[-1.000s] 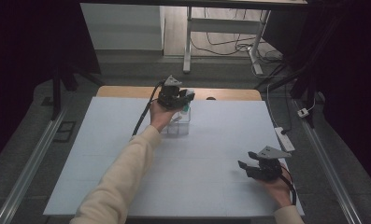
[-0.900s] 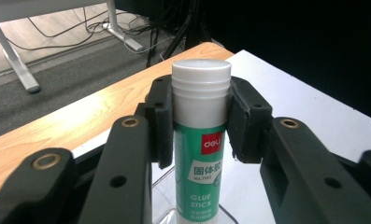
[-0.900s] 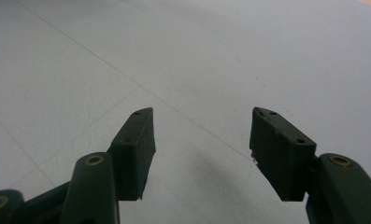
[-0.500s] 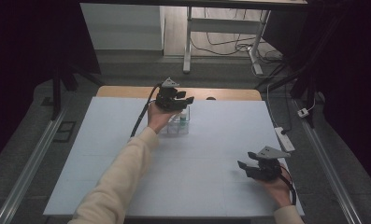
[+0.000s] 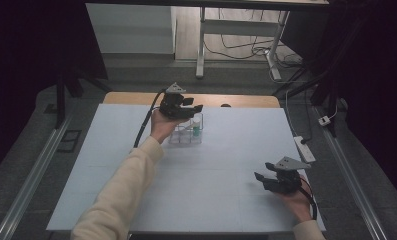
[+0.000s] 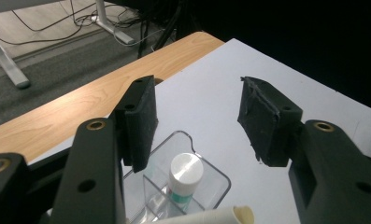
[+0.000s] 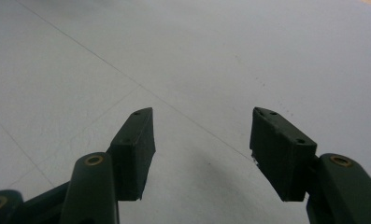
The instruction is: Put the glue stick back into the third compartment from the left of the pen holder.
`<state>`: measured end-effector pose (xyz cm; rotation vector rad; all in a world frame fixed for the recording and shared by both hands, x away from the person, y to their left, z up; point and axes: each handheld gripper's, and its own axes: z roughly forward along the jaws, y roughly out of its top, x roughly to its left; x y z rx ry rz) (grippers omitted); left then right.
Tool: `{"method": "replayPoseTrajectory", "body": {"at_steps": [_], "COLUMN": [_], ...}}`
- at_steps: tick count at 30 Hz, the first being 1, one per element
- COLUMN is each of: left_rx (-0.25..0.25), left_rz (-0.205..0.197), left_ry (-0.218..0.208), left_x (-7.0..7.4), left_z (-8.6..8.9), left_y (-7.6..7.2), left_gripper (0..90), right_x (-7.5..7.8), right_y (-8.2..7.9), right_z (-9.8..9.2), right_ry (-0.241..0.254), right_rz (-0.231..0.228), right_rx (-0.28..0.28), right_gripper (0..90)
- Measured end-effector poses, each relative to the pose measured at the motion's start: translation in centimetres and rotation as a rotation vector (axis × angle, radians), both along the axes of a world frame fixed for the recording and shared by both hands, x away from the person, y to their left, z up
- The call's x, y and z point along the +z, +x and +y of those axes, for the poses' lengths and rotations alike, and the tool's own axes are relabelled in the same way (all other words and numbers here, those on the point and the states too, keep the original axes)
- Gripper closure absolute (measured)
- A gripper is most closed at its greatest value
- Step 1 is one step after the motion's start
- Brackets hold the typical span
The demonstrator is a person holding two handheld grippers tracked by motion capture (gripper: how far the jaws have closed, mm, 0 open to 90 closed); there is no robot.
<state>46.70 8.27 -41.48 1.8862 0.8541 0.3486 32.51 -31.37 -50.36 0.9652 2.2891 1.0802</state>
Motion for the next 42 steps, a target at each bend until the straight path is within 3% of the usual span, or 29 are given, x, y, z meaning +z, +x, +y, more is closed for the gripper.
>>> {"method": "replayPoseTrajectory", "body": {"at_steps": [6, 10, 21, 25, 29, 42], "left_rx": [-0.004, -0.011, -0.023, -0.030, -0.051, -0.037], "left_rz": [-0.016, -0.025, 0.000, -0.008, -0.002, 0.024], "left_ry": [0.012, 0.044, 0.063, 0.076, 0.081, 0.087], "left_x": [0.2, 0.1, -0.3, -0.4, -0.8, -2.8], "left_z": [1.0, 1.6, 3.2, 3.6, 4.4, 8.2], "left_y": [-1.1, -1.8, -3.9, -4.8, -6.1, -10.8], "left_gripper": [45.1, 45.1, 42.8, 42.3, 40.8, 35.1], "right_x": [0.0, 0.0, 0.0, 0.0, 0.0, 0.3], "right_y": [0.0, 0.0, 0.0, 0.0, 0.0, -0.1], "right_z": [0.0, -0.1, 0.0, -0.1, -0.1, -0.3], "right_ry": [0.000, 0.004, 0.001, 0.006, 0.006, 0.011], "right_rz": [0.000, 0.002, 0.002, -0.001, -0.002, -0.011], "right_rx": [-0.001, -0.001, 0.001, 0.001, 0.001, -0.008], "right_gripper": [39.5, 39.4, 39.4, 39.3, 39.3, 39.1]}}
